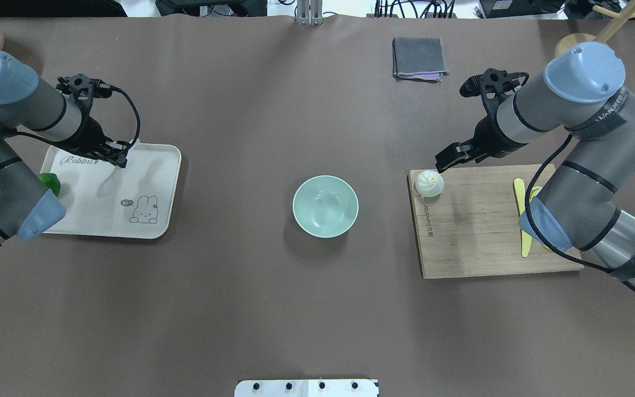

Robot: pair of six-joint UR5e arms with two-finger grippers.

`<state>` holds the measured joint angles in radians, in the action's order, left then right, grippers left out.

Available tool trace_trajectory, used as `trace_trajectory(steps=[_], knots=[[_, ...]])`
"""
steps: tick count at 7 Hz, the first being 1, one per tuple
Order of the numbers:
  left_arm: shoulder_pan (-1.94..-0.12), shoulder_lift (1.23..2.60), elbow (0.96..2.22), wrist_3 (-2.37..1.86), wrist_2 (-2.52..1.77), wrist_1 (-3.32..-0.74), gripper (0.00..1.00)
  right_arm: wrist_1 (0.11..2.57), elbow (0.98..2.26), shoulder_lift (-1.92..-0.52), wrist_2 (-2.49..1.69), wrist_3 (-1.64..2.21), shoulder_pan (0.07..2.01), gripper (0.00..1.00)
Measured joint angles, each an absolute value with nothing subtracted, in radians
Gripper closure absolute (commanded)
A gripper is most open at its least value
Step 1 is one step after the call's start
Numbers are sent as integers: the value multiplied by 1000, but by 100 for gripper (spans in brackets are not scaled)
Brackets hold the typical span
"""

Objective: Put spoon and bun in bowl

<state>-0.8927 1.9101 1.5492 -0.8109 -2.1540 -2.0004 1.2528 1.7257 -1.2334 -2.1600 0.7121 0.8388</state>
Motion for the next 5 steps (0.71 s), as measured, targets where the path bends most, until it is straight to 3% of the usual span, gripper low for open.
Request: trace_trajectory(steps=[2,4,5], knots=[[-862,2018,1595,-953,-2181,-1998,100,1251,1688,-1214,-2156,711,827,10],[-774,2156,1596,-1134,-2167,-1998,100,1250,1664,-1203,-2149,711,799,26],[-733,2206,1594,-1195,-2125,-1998,100,1250,1652,-1199,-2148,710,786,29]])
